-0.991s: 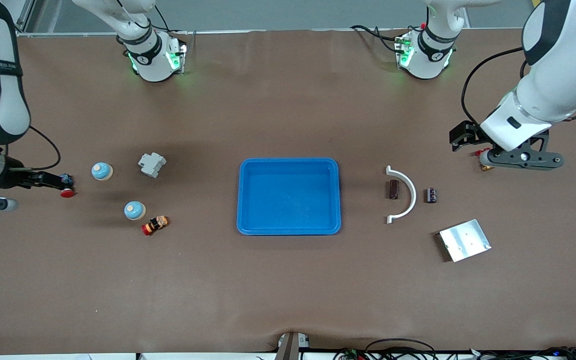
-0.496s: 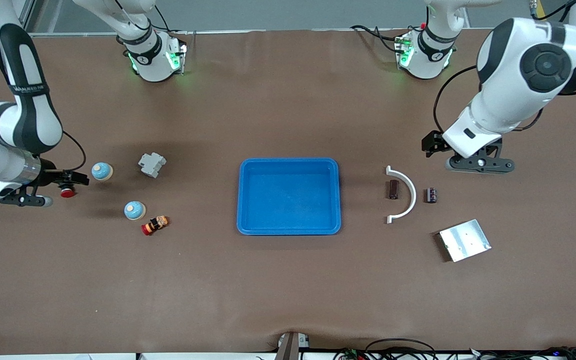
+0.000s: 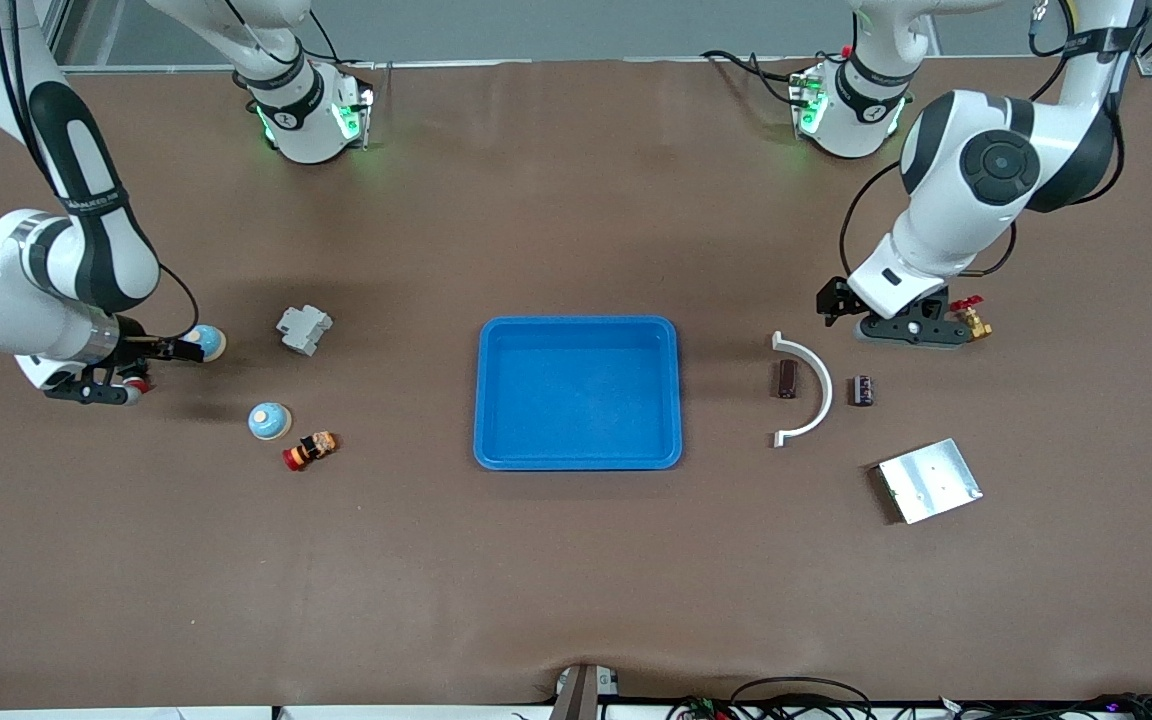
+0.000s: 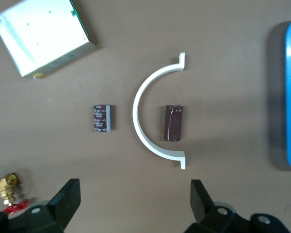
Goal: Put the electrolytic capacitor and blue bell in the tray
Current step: 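Grasp the capacitor with the left gripper while the right gripper grasps the bell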
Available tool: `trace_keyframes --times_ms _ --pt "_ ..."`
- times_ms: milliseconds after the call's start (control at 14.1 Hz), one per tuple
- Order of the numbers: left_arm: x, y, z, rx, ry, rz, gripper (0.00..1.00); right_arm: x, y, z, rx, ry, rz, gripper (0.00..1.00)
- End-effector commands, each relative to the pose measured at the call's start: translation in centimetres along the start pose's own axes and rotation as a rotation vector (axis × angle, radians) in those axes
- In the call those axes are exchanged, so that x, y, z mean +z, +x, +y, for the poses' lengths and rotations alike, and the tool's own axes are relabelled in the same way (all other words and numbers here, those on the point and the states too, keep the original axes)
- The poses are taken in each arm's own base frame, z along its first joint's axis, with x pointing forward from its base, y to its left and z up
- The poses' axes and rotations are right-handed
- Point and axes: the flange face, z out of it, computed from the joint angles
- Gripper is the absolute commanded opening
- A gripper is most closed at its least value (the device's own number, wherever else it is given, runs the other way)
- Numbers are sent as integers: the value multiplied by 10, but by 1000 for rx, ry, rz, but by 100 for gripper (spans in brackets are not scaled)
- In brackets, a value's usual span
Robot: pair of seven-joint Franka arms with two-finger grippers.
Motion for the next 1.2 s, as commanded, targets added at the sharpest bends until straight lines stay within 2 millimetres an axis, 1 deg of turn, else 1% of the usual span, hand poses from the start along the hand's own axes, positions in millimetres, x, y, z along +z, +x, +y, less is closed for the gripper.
trace_keyframes --times_ms 0,142,283,567,637,708,921,1062,1133 --pt "18 -4 0 -16 -20 21 100 8 -9 3 -7 -2 1 100" --pt "39 -4 2 -40 -35 33 100 20 -10 5 -3 -1 -8 100" --pt "59 -3 20 -51 -59 46 100 30 -10 4 -5 -1 -22 100" --pt "100 0 35 -34 -95 57 100 45 -10 4 -5 0 -42 100" --pt "107 1 36 -32 -99 62 100 46 -10 3 -6 1 -48 100" --pt "114 1 37 -29 -103 57 100 46 -10 2 -8 0 -48 100" --pt "126 3 40 -29 -115 59 100 48 -10 3 -6 1 -50 100" --pt "135 6 42 -19 -117 66 100 52 -11 3 -10 2 -60 100" --pt "138 7 42 -9 -115 70 100 59 -12 1 -13 4 -77 100"
